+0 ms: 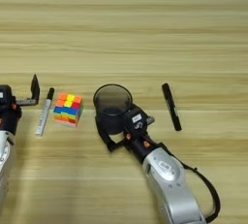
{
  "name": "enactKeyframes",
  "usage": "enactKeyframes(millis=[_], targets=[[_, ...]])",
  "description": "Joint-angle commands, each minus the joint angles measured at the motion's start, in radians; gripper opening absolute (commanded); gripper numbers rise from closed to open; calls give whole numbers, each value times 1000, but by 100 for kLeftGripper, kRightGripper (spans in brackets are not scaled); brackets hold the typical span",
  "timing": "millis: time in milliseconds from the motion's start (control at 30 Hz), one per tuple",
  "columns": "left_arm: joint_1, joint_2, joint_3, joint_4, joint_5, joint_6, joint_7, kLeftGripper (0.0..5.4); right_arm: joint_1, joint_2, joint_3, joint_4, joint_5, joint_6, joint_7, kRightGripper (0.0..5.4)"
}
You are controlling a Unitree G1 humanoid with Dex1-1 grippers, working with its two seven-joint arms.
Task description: Move the objects on the table
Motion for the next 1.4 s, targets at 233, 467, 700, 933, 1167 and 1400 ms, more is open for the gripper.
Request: enactKeyframes(millis=[233, 467, 700, 933, 1167, 1400], targets=[[-8, -3, -3, 3, 11, 17, 7, 537, -56, 10, -11, 69, -22, -10, -14, 540], [-4, -3, -2, -3, 11, 19, 7, 540, -56, 12, -11, 69, -16, -11, -9, 480], [-4, -3, -1, -2, 11, 19, 8, 540, -56, 13, -27, 40, -12, -25, -17, 480], [-5, -3, -2, 1, 12, 18, 9, 540, -85, 2, -101, 17, 1, -20, -50, 480], [-6, -3, -2, 0, 13, 19, 11, 540, -133, -30, -227, 32, 16, -9, -105, 480], [-7, -1, -1, 3, 11, 16, 10, 540, -224, -82, -373, 158, 25, -22, -183, 480]])
